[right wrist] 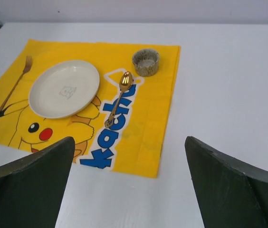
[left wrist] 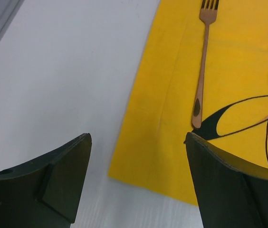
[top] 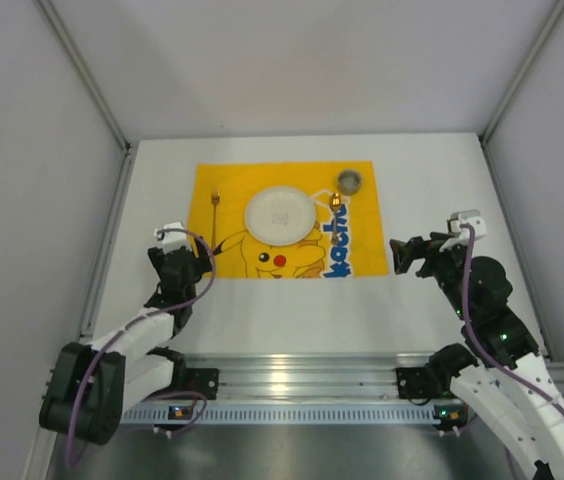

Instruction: Set the dinner table for one person

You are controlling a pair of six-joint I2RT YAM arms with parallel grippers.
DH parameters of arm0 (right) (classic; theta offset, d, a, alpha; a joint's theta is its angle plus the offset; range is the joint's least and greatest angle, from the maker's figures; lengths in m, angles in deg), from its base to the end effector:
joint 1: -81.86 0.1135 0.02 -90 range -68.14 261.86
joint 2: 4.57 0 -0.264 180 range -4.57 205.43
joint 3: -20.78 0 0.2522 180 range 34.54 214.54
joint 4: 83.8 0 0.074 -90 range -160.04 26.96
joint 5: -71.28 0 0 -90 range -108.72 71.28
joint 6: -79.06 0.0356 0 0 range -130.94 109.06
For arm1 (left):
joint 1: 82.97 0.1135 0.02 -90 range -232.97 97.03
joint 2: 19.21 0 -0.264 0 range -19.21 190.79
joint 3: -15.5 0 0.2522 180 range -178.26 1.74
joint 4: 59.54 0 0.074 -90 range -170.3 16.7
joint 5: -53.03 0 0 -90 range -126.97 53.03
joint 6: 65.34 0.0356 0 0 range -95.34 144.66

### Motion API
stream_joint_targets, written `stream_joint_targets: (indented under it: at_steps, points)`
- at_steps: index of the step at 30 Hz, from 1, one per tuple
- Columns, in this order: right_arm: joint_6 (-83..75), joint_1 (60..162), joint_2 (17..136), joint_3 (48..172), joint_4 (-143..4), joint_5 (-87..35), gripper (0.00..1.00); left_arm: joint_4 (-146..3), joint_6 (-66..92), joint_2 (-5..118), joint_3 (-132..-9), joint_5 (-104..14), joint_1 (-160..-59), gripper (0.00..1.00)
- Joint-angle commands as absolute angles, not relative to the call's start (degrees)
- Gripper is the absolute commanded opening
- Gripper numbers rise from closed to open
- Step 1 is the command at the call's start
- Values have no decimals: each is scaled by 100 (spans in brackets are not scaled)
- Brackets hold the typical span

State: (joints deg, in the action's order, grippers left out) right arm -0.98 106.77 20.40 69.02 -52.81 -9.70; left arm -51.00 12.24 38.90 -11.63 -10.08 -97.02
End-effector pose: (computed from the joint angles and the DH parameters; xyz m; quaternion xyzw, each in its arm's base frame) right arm 0.1117 0.0457 0.3099 -0.0464 0.7511 0.1400 0.6435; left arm 0.1926 -0.0316 0.1675 -0.1178 0.8102 0.0643 0.5706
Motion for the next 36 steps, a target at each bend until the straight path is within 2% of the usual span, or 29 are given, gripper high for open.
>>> stream_joint_targets:
  at_steps: [1, 4, 6, 10, 11, 12, 14, 15, 16, 17, 18, 19, 20, 21, 22, 24, 28, 31, 33, 35, 36]
  points:
    - [-399, 10682, 1644, 7031, -5457, -870, 100, -2929, 1833, 4616, -1092, -911, -9642, 86]
    - [-461, 10691, 1643, 7048, -5422, -887, 100, -2182, 1824, 5592, -1293, -1025, -9475, 86]
    - [-513, 10682, 1678, 7092, -5379, -957, 100, -2216, 1859, 6065, -1670, -1130, -9388, 86]
    - [-645, 10682, 1792, 7154, -5247, -1072, 100, -3111, 1798, 6665, -2453, -1183, -9159, 83]
    - [-671, 10682, 1819, 7145, -5229, -1072, 100, -3268, 1720, 6692, -2533, -1540, -9054, 78]
    - [-680, 10682, 1837, 7128, -5220, -1080, 100, -3226, 1763, 6658, -2525, -1700, -8862, 78]
    - [-663, 10682, 1924, 7093, -5264, -1054, 100, -2665, 1894, 6614, -2297, -2155, -8694, 78]
    - [-611, 10682, 2003, 7066, -5368, -1054, 100, -1880, 1904, 6613, -2018, -2377, -8501, 81]
    - [-575, 10682, 2047, 7049, -5430, -1054, 100, -1872, 1878, 6779, -1736, -2692, -8386, 82]
    - [-566, 10691, 2091, 7031, -5492, -1063, 100, -193, 2060, 7059, -1429, -2939, -8350, 82]
    - [-540, 10682, 2135, 6996, -5649, -1098, 100, -298, 2001, 7210, -1348, -2828, -8350, 79]
    - [-522, 10673, 2257, 6978, -5720, -1124, 100, -865, 1983, 7046, -1590, -2949, -8359, 82]
    - [-505, 10691, 2328, 6978, -5791, -1133, 100, -1010, 2078, 6983, -1663, -2941, -8402, 81]
    - [-479, 10674, 2390, 6952, -5939, -1125, 100, -654, 2149, 7200, -1498, -2785, -8472, 80]
    - [-435, 10682, 2530, 6943, -6019, -1116, 100, -442, 2176, 7246, -1479, -2748, -8482, 82]
    - [-277, 10682, 2854, 6952, -6212, -1055, 100, -868, 2123, 7115, -1575, -2757, -8491, 98]
    - [637, 10682, 3626, 7144, -6468, -1045, 100, -950, 2114, 7079, -1584, -2757, -8491, 98]
    - [51, 10682, 4217, 7444, -6582, -994, 100, -932, 2115, 7079, -1575, -2757, -8491, 98]
    - [-82, 10673, 4428, 7410, -6766, 6, 100, -941, 2115, 7079, -1575, -2765, -8491, 98]
    - [-484, 10656, 4447, 7173, -7578, 395, 100, -932, 2115, 7088, -1575, -2757, -8491, 98]
    - [-896, 10630, 4456, 6911, -7802, 187, 100, -941, 2115, 7079, -1584, -2757, -8491, 98]
